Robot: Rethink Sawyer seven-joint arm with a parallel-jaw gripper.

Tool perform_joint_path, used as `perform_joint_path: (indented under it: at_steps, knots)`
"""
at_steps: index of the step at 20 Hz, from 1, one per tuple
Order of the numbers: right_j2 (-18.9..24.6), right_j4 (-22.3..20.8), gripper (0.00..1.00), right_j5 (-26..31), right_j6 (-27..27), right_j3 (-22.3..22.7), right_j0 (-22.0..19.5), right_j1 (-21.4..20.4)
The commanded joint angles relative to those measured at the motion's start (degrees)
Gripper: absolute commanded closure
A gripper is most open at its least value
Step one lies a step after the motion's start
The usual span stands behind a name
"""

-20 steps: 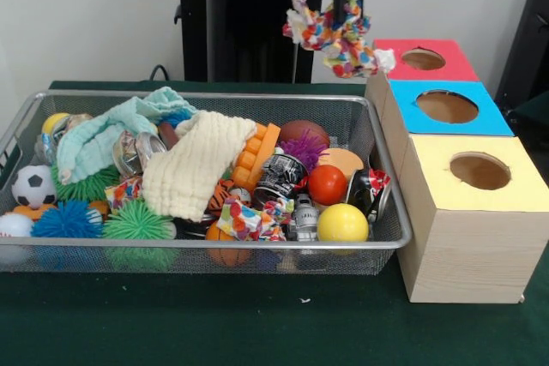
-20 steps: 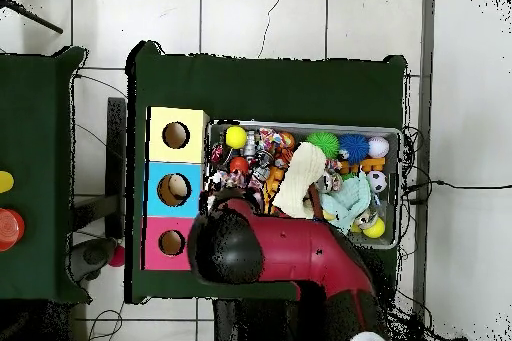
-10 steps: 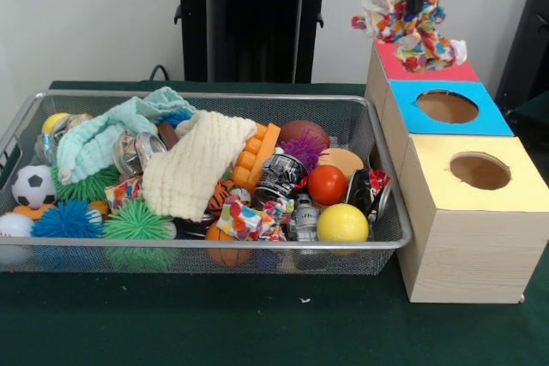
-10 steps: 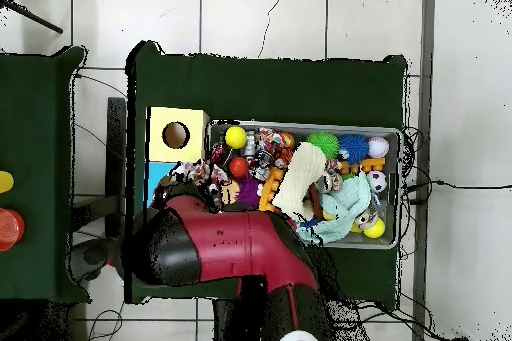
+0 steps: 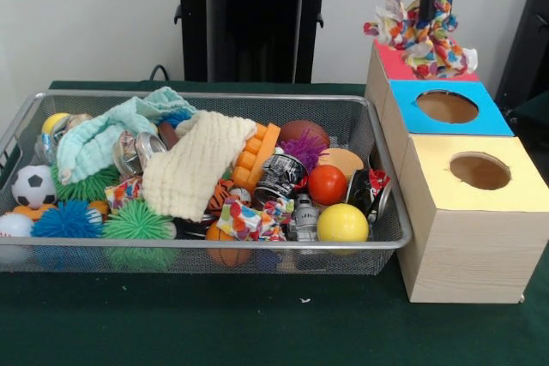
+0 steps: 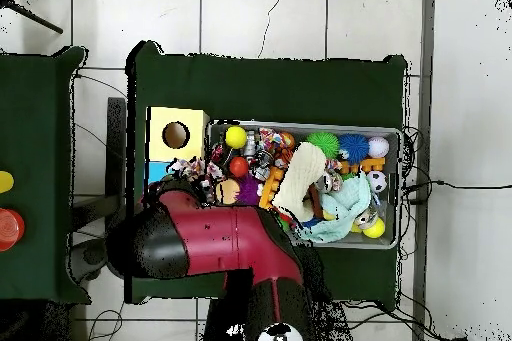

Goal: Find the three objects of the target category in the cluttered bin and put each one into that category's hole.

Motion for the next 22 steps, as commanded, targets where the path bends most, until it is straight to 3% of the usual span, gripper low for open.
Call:
perform_joint_path:
  at_steps: [1,8,14,22]
  knots:
    - [-4.67,1.87,1.00,-5.05,16.47,-2.45,1.01,7.59]
    - [-6.75,3.59,1.00,-11.94,16.88,-2.74,3.52,11.34]
    - [-11.44,7.27,1.00,-6.93,17.63,-5.39,8.89,10.91]
    - [-15.76,11.21,1.00,-6.39,17.88,-7.68,14.32,13.22]
